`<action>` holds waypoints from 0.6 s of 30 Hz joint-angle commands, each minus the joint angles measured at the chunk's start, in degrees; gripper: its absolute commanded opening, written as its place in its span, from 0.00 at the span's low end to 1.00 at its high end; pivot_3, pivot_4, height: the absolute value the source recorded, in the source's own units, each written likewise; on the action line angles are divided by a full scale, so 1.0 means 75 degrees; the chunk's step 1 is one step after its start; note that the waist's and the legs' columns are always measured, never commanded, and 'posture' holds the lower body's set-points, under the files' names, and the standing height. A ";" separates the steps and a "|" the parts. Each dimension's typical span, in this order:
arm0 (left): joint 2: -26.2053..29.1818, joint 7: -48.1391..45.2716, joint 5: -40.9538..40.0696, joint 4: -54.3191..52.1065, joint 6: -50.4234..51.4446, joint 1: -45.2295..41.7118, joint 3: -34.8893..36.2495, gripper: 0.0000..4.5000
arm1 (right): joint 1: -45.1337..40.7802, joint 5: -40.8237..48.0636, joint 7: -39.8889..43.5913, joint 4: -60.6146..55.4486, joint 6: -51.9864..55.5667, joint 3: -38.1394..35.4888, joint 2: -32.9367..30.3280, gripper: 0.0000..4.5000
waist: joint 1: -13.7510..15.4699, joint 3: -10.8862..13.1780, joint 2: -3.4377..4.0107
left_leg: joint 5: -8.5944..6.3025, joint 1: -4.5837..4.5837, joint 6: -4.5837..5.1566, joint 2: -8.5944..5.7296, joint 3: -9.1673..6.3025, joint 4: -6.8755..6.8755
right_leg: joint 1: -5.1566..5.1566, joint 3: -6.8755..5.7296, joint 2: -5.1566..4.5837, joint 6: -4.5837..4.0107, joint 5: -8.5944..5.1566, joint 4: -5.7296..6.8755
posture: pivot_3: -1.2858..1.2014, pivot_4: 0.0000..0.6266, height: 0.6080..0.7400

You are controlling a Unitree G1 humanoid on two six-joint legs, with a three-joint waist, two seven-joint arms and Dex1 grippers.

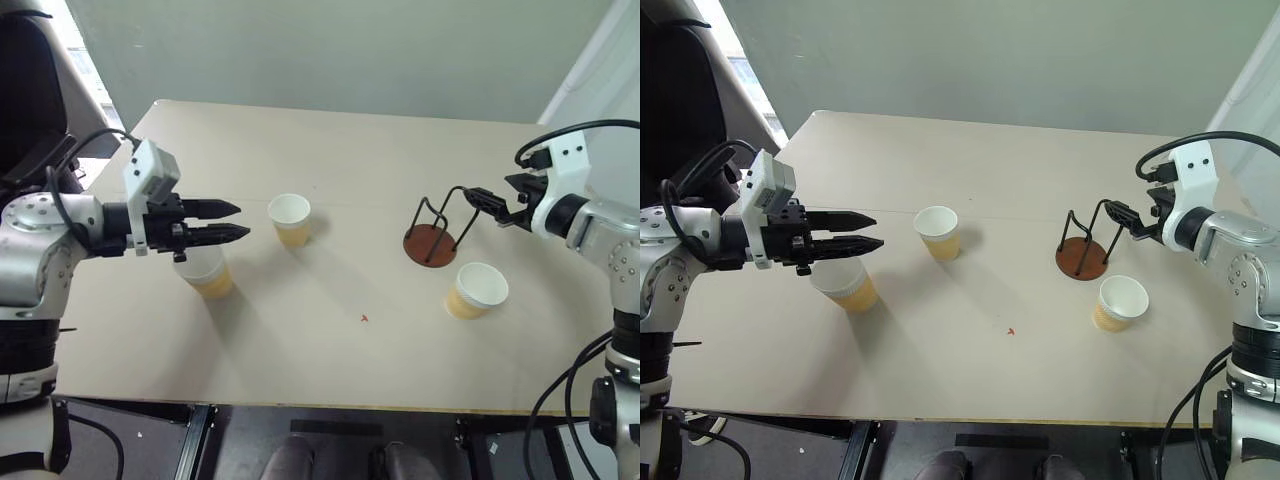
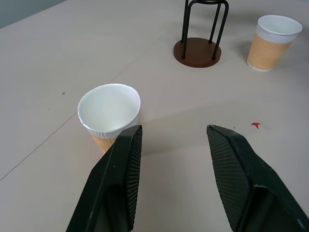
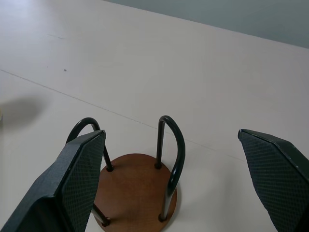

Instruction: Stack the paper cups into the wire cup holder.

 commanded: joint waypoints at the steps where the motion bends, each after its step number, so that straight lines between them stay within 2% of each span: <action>1: 0.0091 -0.0050 -0.0007 -0.0071 -0.0096 -0.0148 0.0127 0.50 | -0.0068 0.0070 0.0060 -0.0276 -0.0011 -0.0268 -0.0186 0.99 | -0.0001 0.0000 0.0000 | 0.0000 0.0000 0.0000 0.0000 0.0000 0.0000 | 0.0000 0.0000 0.0000 0.0000 0.0000 0.0000 | 0.52 0.24 1.00; 18: -0.0040 -0.0102 0.0031 0.0015 -0.0116 -0.0287 -0.0010 0.50 | -0.0001 0.0031 -0.0094 -0.0230 0.0207 -0.0458 -0.0435 0.99 | 0.0001 0.0000 0.0000 | 0.0000 0.0000 0.0000 0.0001 0.0000 -0.0002 | -0.0001 0.0002 0.0000 0.0000 0.0000 0.0000 | 0.52 0.24 1.00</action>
